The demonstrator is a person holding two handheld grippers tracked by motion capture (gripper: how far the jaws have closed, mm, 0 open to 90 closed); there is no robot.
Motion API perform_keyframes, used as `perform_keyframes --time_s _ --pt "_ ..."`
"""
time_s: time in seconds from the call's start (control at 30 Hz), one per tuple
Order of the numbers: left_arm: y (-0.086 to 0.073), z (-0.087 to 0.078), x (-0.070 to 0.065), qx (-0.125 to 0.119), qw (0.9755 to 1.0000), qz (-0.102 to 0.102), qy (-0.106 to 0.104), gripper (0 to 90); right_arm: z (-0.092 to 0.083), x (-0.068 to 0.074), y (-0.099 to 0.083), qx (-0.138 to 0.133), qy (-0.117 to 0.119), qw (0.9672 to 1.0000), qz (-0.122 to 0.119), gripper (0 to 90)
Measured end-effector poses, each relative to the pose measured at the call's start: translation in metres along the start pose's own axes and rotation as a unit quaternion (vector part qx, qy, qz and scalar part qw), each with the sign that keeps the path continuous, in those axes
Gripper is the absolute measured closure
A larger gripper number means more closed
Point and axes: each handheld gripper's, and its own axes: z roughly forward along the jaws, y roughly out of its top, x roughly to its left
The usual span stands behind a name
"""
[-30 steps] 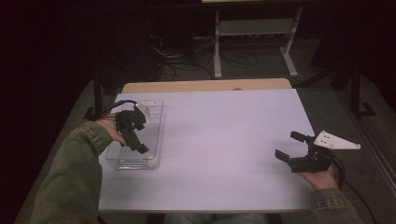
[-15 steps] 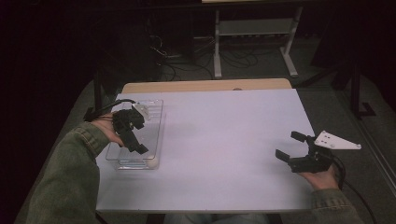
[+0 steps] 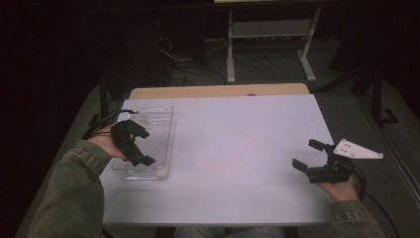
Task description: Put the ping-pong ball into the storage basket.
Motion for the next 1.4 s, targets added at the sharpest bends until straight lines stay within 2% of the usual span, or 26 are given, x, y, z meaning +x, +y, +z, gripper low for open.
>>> perform_keyframes --time_s 0.1,0.23,0.4,0.67,0.73,0.9,0.93,0.97,1.17,1.2,1.23,1.27,1.3,1.33,1.4 --pt "-0.008 -0.002 -0.003 -0.026 0.9996 -0.006 0.004 0.0 0.0 0.0 0.0 0.0 0.0 1.0 0.0 0.0" --pt "-0.018 0.001 -0.006 -0.061 0.998 -0.016 0.009 0.0 0.0 0.0 0.0 -0.001 -0.001 1.0 0.001 0.0" --pt "-0.028 0.006 -0.012 -0.084 0.9962 -0.018 0.016 0.0 0.0 0.0 0.0 -0.001 -0.002 1.0 0.0 0.0" --pt "-0.044 0.003 -0.019 -0.153 0.9873 -0.034 0.024 0.0 0.0 0.0 0.0 -0.001 -0.002 1.0 -0.001 0.0" --pt "-0.048 0.004 -0.021 -0.164 0.9855 -0.036 0.023 0.0 -0.001 0.0 0.0 -0.001 -0.002 1.0 -0.002 0.0" --pt "-0.056 0.009 -0.023 -0.183 0.9815 -0.044 0.034 0.0 -0.001 0.0 0.0 -0.002 -0.001 1.0 -0.002 0.0" --pt "-0.056 0.009 -0.023 -0.183 0.9815 -0.044 0.034 0.0 0.0 0.0 0.0 -0.002 -0.001 1.0 -0.002 0.0" --pt "-0.058 0.009 -0.023 -0.197 0.9785 -0.046 0.04 0.0 -0.001 0.0 0.0 -0.002 -0.001 1.0 -0.002 0.0" --pt "-0.07 0.009 -0.024 -0.246 0.9652 -0.061 0.063 0.0 -0.001 0.0 0.0 -0.001 -0.001 1.0 -0.002 0.0" --pt "-0.07 0.009 -0.024 -0.246 0.9652 -0.061 0.063 0.0 -0.001 0.001 0.0 -0.002 -0.001 1.0 -0.002 0.0" --pt "-0.075 0.008 -0.025 -0.263 0.9606 -0.066 0.062 0.0 -0.001 0.0 0.0 -0.002 -0.001 1.0 -0.002 0.0" --pt "-0.075 0.008 -0.025 -0.263 0.9606 -0.066 0.062 0.0 -0.001 0.0 0.0 -0.002 -0.001 1.0 -0.002 0.0" --pt "-0.076 0.008 -0.025 -0.271 0.9585 -0.068 0.059 0.0 -0.001 0.0 0.0 -0.002 -0.001 1.0 -0.002 0.0" --pt "-0.079 0.008 -0.027 -0.282 0.9551 -0.07 0.057 0.0 0.0 0.0 0.0 -0.002 -0.001 1.0 -0.003 0.0" --pt "-0.079 0.008 -0.028 -0.285 0.9545 -0.068 0.057 0.0 -0.001 0.001 0.0 -0.002 -0.001 1.0 -0.003 0.0"
